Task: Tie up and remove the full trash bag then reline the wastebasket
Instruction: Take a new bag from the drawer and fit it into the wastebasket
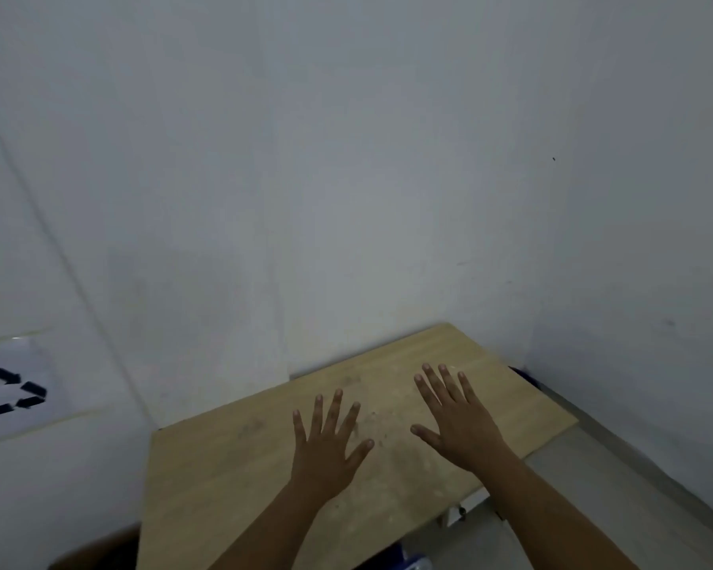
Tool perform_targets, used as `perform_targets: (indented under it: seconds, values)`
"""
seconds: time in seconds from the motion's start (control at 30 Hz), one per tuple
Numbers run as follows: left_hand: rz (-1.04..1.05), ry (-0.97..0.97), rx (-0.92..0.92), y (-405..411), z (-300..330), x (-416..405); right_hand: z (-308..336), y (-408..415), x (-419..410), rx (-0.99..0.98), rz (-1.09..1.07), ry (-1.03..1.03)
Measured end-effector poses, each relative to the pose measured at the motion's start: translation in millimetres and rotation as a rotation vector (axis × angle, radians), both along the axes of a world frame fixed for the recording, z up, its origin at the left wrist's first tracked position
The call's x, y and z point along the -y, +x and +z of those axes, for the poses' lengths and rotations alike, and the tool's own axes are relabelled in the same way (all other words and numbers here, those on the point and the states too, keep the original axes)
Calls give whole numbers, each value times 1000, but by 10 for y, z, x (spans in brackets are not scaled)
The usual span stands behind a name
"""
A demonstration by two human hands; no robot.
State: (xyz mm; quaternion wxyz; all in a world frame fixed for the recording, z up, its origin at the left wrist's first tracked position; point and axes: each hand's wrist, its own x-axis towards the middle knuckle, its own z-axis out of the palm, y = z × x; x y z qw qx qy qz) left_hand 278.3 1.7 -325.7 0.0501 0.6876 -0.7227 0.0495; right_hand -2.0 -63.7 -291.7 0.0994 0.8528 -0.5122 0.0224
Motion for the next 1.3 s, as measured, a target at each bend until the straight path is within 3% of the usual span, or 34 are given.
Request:
perform_targets:
  seconds: [0.3, 0.6, 1.03, 1.3]
  values:
    - [-28, 110, -11, -677, -150, 1372, -200, -570, 1175, 13, -24, 53]
    - [51, 213, -19, -1442, -154, 2153, -425, -1322, 2267, 49, 41, 114]
    - [365, 306, -77, -2861, -198, 2053, -924, -2507, 2876, -17, 338, 231]
    - [311, 345, -101, -3557, -397, 1607, -1051, -3036, 2369, 20, 368, 221]
